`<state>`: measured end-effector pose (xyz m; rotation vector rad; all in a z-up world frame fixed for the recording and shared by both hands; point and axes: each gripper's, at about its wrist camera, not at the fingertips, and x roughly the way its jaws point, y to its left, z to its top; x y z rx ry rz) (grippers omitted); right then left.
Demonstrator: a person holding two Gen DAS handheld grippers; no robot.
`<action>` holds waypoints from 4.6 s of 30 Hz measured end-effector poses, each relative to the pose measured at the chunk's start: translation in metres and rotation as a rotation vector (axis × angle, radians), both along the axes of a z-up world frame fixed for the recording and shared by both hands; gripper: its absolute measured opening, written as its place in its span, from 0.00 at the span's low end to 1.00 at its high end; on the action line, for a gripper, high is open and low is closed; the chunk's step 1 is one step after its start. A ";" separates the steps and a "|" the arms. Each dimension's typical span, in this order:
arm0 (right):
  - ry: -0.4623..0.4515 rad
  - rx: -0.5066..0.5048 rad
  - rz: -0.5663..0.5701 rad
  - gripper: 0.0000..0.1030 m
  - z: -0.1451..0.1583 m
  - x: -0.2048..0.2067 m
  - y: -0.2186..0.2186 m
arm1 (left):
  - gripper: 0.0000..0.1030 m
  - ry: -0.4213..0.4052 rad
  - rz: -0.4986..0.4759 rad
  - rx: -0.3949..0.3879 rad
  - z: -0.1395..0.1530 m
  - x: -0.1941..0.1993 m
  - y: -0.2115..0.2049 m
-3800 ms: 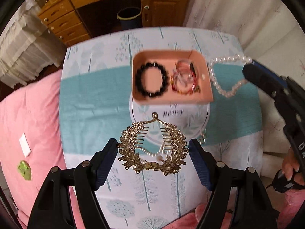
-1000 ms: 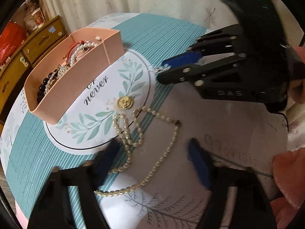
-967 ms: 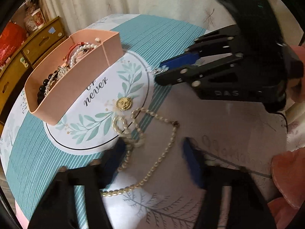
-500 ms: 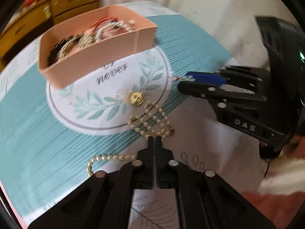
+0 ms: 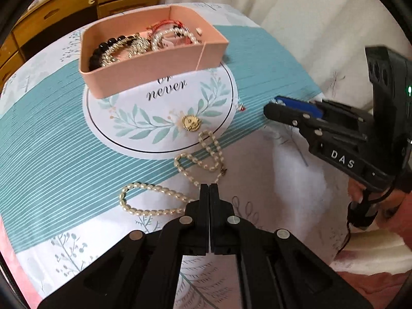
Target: Organize jewelry
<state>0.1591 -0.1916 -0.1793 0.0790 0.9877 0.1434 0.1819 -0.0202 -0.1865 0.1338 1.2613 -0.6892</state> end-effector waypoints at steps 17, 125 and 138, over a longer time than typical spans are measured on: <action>0.008 0.044 -0.018 0.19 0.027 -0.017 -0.025 | 0.88 0.057 0.341 0.130 -0.021 0.003 0.021; 0.070 0.031 0.107 0.48 0.029 0.047 -0.014 | 0.84 0.165 0.337 0.011 0.051 0.106 0.004; 0.049 -0.117 0.299 0.48 -0.015 0.018 0.000 | 0.84 0.010 0.208 0.068 -0.008 0.058 -0.017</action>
